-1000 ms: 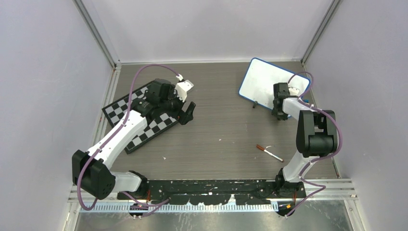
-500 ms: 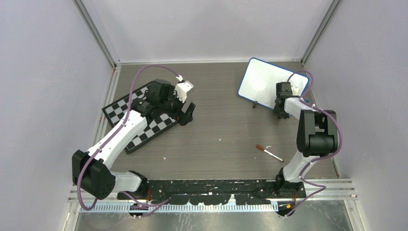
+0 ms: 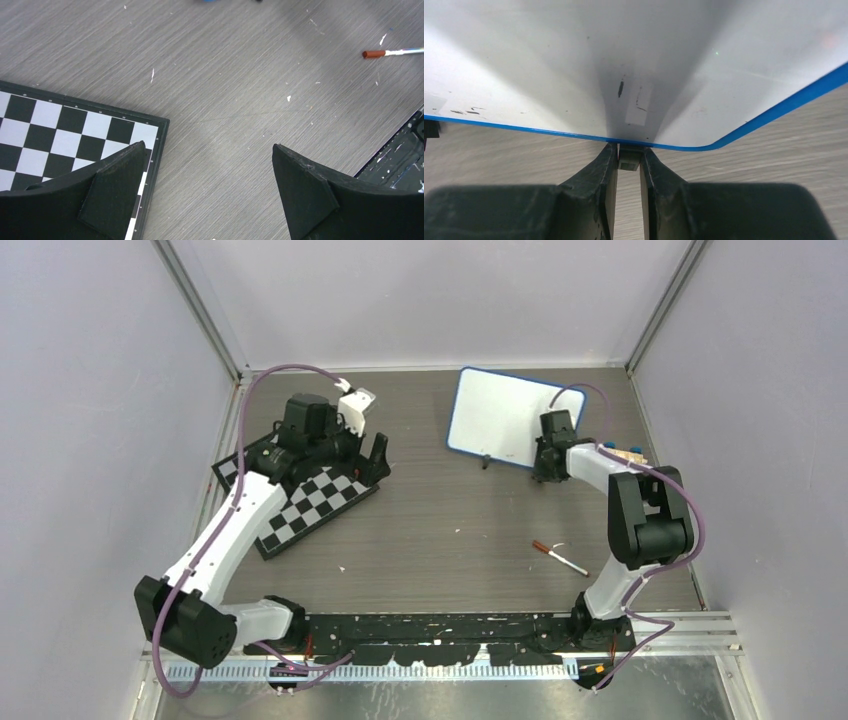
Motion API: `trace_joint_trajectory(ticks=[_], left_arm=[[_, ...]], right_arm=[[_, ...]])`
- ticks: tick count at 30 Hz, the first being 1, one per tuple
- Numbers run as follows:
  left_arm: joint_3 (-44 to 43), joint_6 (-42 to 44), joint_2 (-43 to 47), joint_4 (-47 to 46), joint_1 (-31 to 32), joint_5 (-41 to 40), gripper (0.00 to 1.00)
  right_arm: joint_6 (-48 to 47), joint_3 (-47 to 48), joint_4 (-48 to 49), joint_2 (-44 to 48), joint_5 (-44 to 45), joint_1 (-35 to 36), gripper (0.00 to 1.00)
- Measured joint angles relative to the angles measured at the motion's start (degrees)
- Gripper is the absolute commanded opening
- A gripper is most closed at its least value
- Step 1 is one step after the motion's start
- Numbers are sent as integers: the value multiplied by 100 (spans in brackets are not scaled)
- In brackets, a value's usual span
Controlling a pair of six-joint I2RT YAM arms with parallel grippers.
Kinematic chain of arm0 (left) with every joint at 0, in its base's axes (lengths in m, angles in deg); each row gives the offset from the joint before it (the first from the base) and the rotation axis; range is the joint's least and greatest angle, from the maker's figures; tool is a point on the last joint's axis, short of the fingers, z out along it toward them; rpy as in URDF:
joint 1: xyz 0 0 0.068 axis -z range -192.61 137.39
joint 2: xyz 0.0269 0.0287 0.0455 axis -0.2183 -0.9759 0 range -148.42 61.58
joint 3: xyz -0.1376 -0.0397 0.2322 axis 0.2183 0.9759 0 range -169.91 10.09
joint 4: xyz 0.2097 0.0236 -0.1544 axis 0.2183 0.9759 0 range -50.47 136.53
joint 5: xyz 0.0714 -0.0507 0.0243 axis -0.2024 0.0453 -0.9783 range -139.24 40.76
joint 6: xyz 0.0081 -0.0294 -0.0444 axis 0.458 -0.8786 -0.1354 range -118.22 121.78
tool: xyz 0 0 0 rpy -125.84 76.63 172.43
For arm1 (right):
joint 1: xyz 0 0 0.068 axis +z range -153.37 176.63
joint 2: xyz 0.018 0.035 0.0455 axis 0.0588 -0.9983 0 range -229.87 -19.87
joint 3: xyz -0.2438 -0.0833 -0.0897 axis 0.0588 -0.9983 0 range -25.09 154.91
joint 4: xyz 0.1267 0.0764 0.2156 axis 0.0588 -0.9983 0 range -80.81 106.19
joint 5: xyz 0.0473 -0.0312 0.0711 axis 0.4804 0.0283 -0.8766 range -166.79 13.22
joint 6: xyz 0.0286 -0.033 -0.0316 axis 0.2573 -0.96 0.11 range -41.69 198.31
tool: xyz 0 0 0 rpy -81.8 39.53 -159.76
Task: Write a sentence on the whiteboard
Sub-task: Move the whiteboard to the center of the board.
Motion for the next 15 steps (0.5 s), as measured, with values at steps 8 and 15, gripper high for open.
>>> trace_joint_trajectory(ticks=[8, 15], left_arm=[[-153, -214, 214, 142, -295, 136, 100], [-350, -461, 328, 315, -636, 284, 100]], right_arm=[[-269, -35, -72, 70, -315, 1285, 0], [-535, -205, -168, 247, -595, 2258, 0]])
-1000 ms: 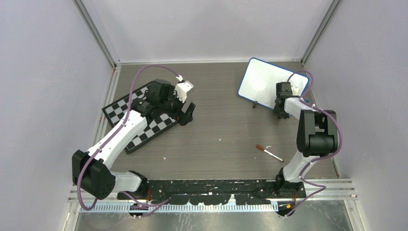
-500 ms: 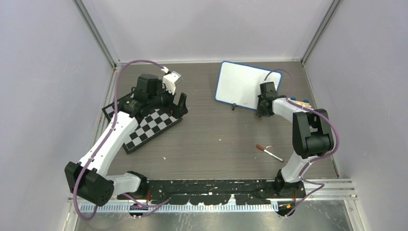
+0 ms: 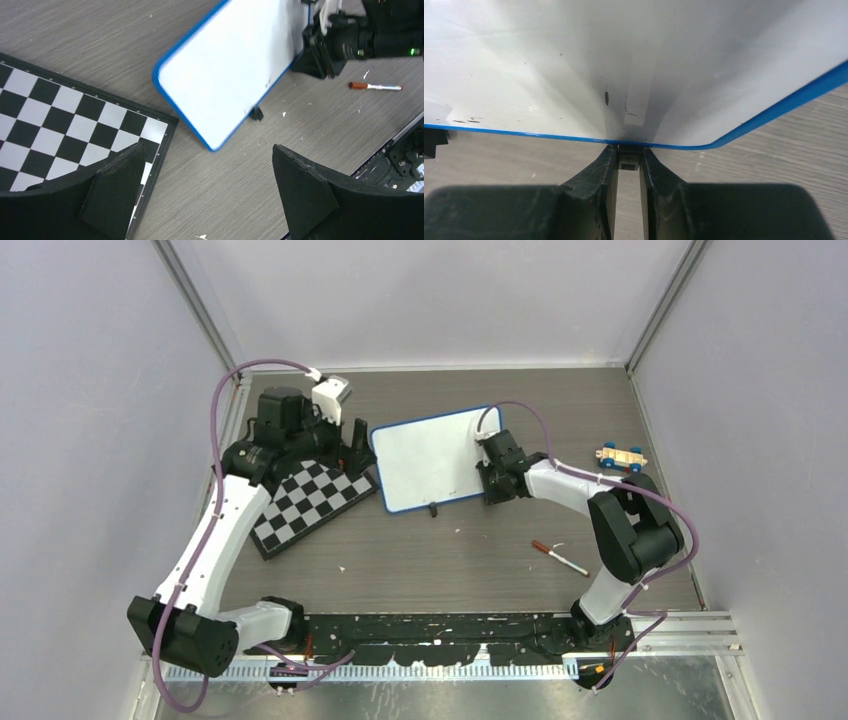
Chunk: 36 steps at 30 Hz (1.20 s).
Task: Write a sentence on the whiteboard
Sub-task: Move the whiteboard to the center of the board.
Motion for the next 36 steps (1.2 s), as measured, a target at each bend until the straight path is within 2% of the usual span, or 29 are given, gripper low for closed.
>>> trace_joint_trajectory(ticks=[10, 11, 12, 16, 18, 22, 26, 30, 33, 36], left_arm=[[-378, -195, 48, 173, -293, 162, 100], [-378, -195, 48, 192, -293, 164, 100], [-378, -195, 48, 216, -299, 168, 100], [-385, -186, 22, 278, -304, 203, 100], [-466, -153, -66, 380, -304, 205, 100], [-918, 168, -553, 767, -306, 227, 100], [-1386, 651, -1235, 1150, -308, 280, 100], [-1902, 1139, -2050, 1646, -308, 387, 91], [-2284, 1346, -2592, 1917, -308, 592, 86], [-2415, 1392, -2892, 2044, -308, 807, 85]], right_arm=[[-326, -33, -216, 76, -72, 710, 2], [-341, -28, -236, 76, -57, 737, 8], [-352, -22, -264, 76, -44, 754, 19], [-455, 11, -413, 118, -87, 789, 53], [-551, 11, -619, 179, -153, 815, 61], [-763, -2, -907, 470, -435, 828, 70], [-944, -37, -986, 1025, -778, 748, 72], [-1113, -37, -990, 1462, -1283, 365, 72], [-1200, -35, -992, 1460, -1504, 79, 70], [-1178, -35, -994, 1233, -1679, -17, 67]])
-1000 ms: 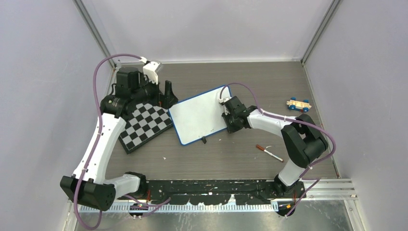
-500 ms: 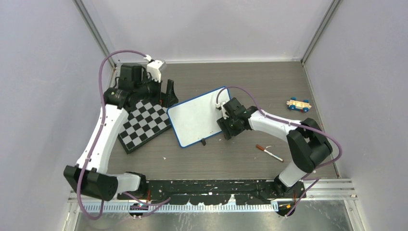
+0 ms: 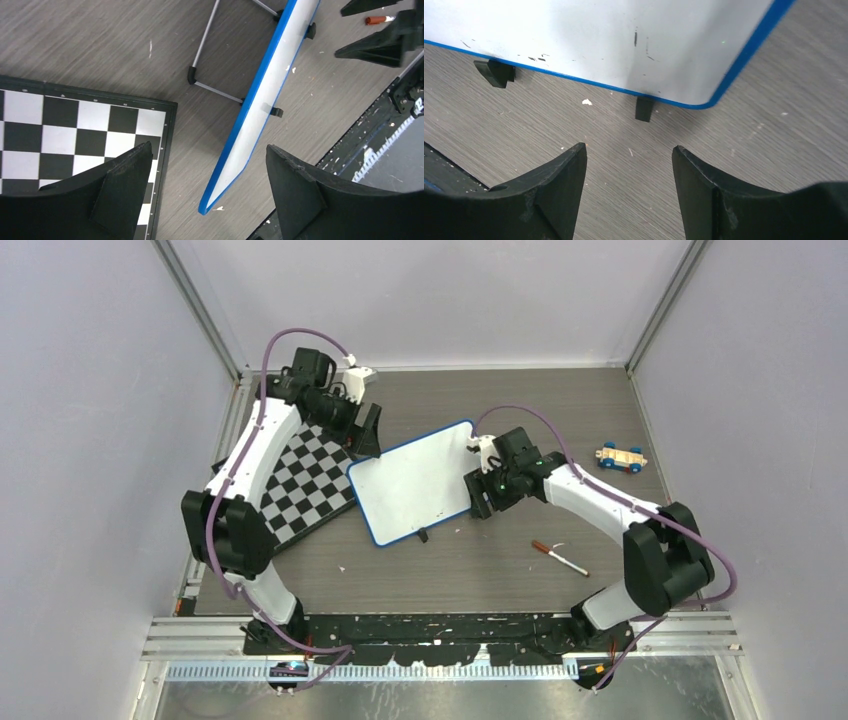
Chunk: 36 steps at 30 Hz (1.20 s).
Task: Write a sentence on the whiteboard
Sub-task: Move the whiteboard to the center of the board.
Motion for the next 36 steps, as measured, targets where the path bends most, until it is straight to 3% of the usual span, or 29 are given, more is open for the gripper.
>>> trace_joint_trajectory(ticks=[12, 24, 32, 36], left_arm=[[192, -33, -39, 42, 2, 420, 82], [573, 127, 149, 157, -107, 435, 90], [678, 439, 905, 356, -525, 223, 89], [1147, 857, 1659, 415, -769, -57, 80]], right_arm=[[282, -52, 557, -874, -164, 76, 62], [289, -50, 800, -1115, -127, 120, 54], [289, -50, 824, -1115, -125, 173, 52], [289, -28, 822, -1152, -94, 203, 52]])
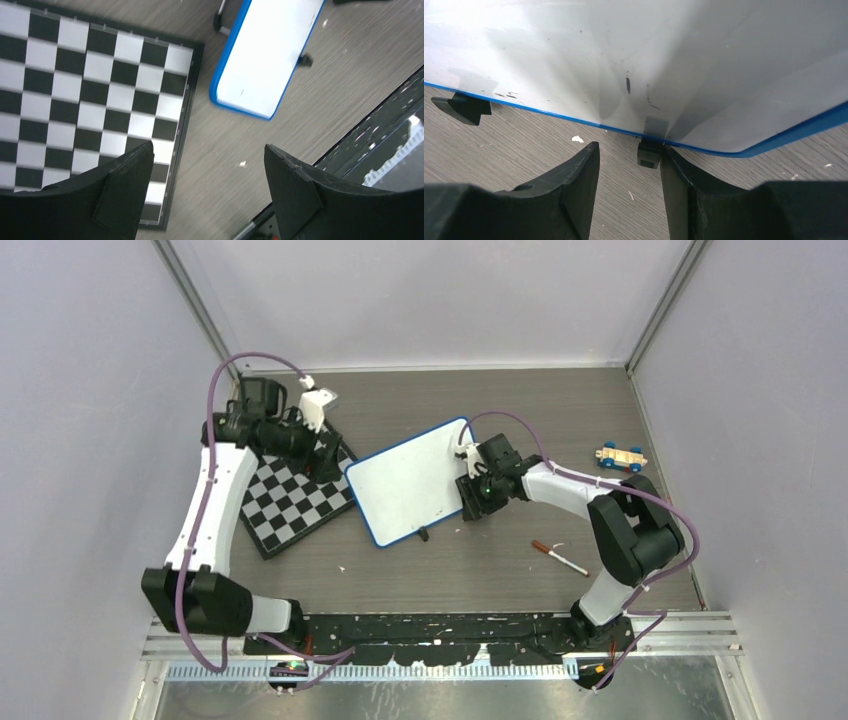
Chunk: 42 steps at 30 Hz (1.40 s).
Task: Write a sentence on the whiteboard
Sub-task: Move the whiteboard to the center of the board.
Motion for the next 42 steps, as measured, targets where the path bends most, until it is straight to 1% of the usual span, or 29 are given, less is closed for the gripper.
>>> trace_joint_trajectory(ticks=[3, 5, 8, 12, 16, 20, 23, 27, 29, 31, 35, 37, 38, 40, 42], left_arm=[[629, 450, 555, 11, -197, -214, 75], [1080, 647, 750, -37, -234, -345, 71], [1655, 798, 772, -234, -221, -439, 67], [2288, 789, 721, -929, -151, -527, 66], [2581, 586, 667, -1670, 85, -507, 65], [2717, 378, 588, -2319, 509, -592, 65], [2758, 262, 496, -2509, 743, -708, 64], [2776, 153, 361, -2643, 905, -809, 65], [2776, 118, 319, -2726, 938, -833, 68], [2774, 109, 319, -2726, 938, -859, 73], [2697, 149, 321, -2544, 942, -870, 88], [2498, 170, 337, -2197, 966, -861, 92], [2376, 186, 361, -2020, 973, -855, 96], [2138, 234, 461, -1703, 975, -846, 99], [1961, 264, 643, -1443, 975, -824, 100]], right_arm=[[-2, 33, 15, -48, 37, 15, 52], [0, 42, 22, -72, 61, 26, 51], [-4, 72, 28, -114, 85, 35, 52], [-2, 157, 44, -201, 101, 52, 51], [-2, 160, 42, -208, 105, 59, 51], [-4, 160, 42, -208, 109, 59, 51], [-4, 160, 42, -208, 109, 59, 50], [-7, 160, 48, -208, 109, 59, 50], [-9, 160, 42, -210, 109, 63, 50], [-11, 160, 39, -208, 111, 63, 52], [-39, 179, -76, -203, 66, 66, 65], [-131, 251, -348, -166, -4, 70, 71], [-186, 291, -494, -111, -50, 61, 73], [-319, 348, -780, 98, -122, 28, 80], [-490, 417, -1130, 483, -168, -13, 83]])
